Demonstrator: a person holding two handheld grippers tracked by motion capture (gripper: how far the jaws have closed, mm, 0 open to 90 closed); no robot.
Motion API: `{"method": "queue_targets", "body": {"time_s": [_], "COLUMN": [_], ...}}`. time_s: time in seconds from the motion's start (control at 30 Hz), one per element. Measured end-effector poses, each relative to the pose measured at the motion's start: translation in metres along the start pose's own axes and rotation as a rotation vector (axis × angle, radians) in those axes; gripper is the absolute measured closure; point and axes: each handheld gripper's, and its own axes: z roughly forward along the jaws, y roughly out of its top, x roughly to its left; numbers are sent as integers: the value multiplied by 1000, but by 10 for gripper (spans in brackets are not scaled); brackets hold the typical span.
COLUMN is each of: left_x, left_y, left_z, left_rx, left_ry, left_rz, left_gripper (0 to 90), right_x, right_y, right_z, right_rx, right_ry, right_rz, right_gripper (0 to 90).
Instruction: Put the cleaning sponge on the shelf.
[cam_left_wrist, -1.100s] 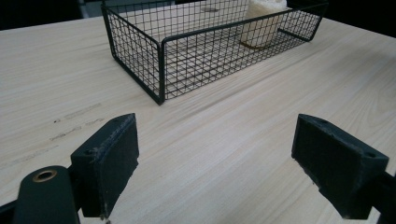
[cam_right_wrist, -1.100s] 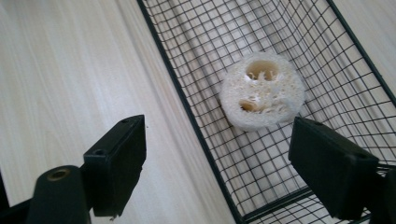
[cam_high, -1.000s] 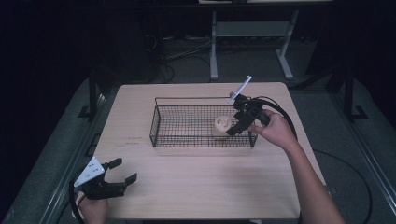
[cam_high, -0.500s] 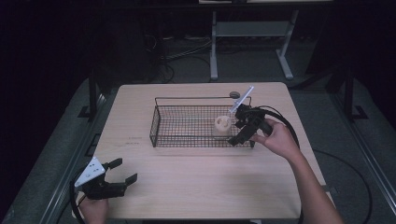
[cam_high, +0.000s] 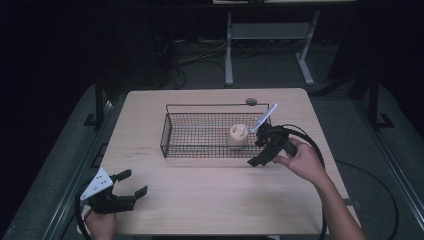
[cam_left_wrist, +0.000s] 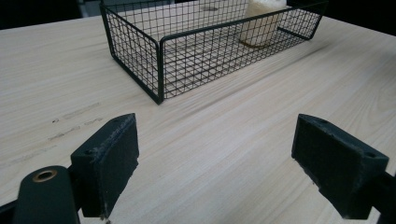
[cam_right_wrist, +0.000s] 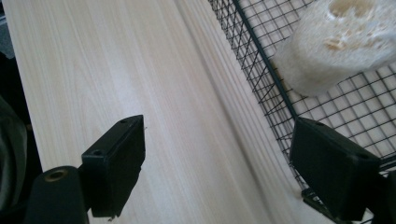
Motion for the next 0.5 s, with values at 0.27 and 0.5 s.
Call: {"method": "queue_targets", "body": {"time_s": [0.27, 0.5], "left_x": [-1, -1], "left_y": [0, 0], "left_z": [0, 0], "left_rx": [1, 0], "left_ry": [-1, 1], "left_rz": [-1, 0], "left_gripper": [137, 137], "right_x": [8, 17], "right_y": [-12, -24], "right_z": [1, 7], "right_rx": [-10, -12], "right_ry": [4, 6], "right_rz": [-8, -17], "right_gripper": [180, 178]}}
